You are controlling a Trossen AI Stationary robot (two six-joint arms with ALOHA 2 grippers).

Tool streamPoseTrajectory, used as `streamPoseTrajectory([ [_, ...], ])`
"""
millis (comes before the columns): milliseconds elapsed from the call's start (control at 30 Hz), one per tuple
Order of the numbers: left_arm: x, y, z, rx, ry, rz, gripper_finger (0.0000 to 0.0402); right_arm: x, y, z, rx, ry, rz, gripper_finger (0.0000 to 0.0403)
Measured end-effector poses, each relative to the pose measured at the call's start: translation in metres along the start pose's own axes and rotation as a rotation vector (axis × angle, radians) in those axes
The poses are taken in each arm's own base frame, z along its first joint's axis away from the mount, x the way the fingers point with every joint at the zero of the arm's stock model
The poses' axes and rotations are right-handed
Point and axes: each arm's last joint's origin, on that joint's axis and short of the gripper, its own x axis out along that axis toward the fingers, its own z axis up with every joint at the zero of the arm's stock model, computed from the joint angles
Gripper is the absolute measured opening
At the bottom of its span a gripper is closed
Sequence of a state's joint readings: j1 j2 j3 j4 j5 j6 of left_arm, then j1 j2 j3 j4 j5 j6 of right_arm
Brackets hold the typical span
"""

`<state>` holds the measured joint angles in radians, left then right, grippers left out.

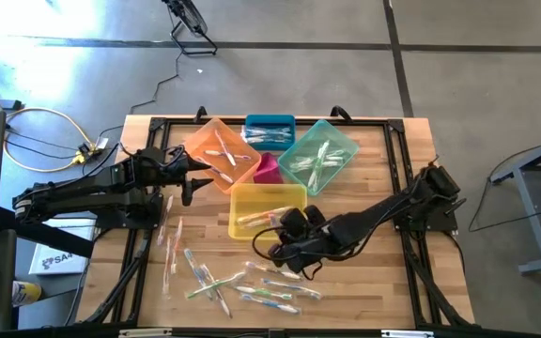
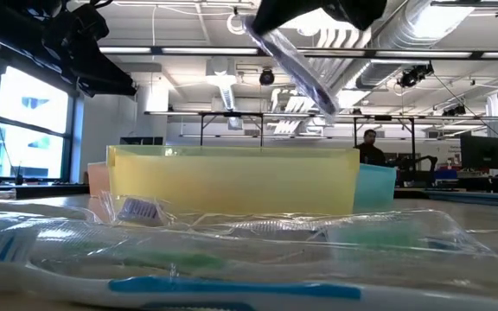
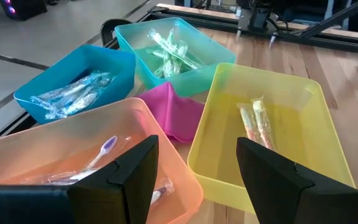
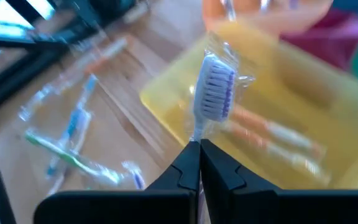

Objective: Pick & Place Toothbrushes
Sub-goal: Put the purple toothbrush into the orange bin

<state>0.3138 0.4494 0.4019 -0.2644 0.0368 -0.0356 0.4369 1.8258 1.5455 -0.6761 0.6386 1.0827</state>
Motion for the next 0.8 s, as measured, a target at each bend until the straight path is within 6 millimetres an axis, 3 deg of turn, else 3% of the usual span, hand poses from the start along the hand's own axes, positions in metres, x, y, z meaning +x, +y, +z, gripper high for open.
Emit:
streamPoseTrajectory([
  [200, 0.000, 0.000, 0.004, -0.021, -0.043, -0.014, 0.0211, 0.001, -0.003, 0.020, -0.093, -0.122, -0.014, 0.0003],
  [500, -0.001, -0.005, 0.014, -0.032, -0.140, -0.174, 0.0211, 0.022, -0.013, 0.058, -0.198, -0.193, -0.004, 0.0003],
  [800, -0.002, -0.006, 0.017, -0.025, -0.168, -0.199, 0.0211, 0.041, -0.026, 0.101, -0.282, -0.265, 0.109, 0.0003],
])
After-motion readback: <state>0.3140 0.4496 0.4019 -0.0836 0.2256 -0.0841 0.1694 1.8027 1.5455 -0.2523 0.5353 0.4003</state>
